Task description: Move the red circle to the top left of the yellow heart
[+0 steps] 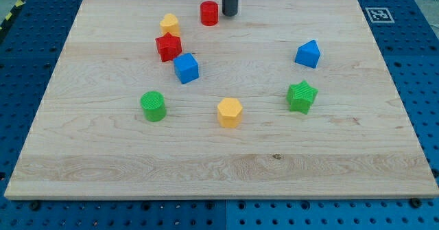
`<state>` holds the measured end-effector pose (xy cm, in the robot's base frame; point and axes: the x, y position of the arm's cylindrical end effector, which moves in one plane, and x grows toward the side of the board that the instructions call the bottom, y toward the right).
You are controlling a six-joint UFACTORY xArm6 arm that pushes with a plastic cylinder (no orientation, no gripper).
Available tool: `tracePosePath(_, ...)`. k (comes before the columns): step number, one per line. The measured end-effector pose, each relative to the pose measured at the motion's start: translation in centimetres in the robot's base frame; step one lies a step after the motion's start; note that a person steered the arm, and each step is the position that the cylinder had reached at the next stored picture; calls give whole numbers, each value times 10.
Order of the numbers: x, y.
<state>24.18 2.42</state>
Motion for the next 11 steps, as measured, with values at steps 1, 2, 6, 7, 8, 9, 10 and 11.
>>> tracePosePath(1,4,6)
tracePosePath(2,16,8)
tracePosePath(6,17,-67)
tracePosePath(7,17,-104)
tracePosePath(8,17,-121)
tracePosePath(9,17,-121)
tracePosePath(10,17,-107)
tracePosePath(11,19,-87)
